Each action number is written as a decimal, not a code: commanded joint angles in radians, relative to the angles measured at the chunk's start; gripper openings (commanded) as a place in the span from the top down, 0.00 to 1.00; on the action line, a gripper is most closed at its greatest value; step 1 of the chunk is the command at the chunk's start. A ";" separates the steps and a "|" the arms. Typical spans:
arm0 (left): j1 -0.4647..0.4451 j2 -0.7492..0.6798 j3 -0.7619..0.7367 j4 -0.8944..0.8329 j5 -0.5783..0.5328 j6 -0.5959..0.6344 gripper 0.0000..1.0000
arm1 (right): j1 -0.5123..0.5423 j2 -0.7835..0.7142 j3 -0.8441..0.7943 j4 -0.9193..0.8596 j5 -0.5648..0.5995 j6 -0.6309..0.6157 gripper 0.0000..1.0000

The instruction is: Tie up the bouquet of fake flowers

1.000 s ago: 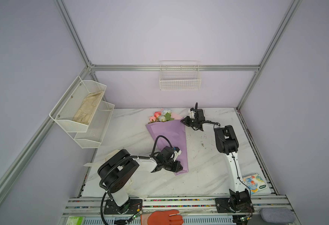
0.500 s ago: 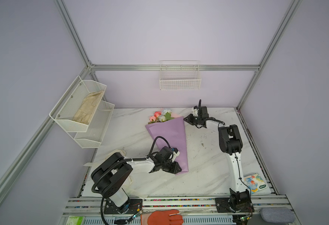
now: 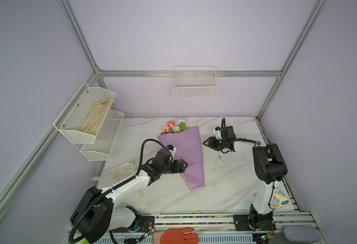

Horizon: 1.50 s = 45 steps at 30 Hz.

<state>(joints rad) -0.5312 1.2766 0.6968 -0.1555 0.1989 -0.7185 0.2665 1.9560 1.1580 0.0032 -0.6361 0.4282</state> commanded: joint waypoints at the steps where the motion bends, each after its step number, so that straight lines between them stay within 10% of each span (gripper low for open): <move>1: 0.051 0.032 0.093 0.004 -0.020 -0.067 0.09 | 0.025 -0.004 -0.003 -0.005 0.003 -0.035 0.44; 10: 0.157 0.241 0.119 0.160 0.158 -0.136 0.13 | 0.037 0.056 0.010 0.024 -0.029 -0.023 0.42; 27: 0.218 0.554 0.257 0.233 0.252 -0.083 0.81 | 0.039 0.178 0.064 0.137 -0.112 0.030 0.51; 45: 0.221 0.824 0.614 0.047 0.285 0.074 0.86 | 0.008 0.177 0.029 0.239 0.081 0.132 0.91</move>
<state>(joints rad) -0.3191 2.0628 1.2373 -0.0605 0.4881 -0.6750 0.2859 2.1113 1.1904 0.2504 -0.6151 0.5472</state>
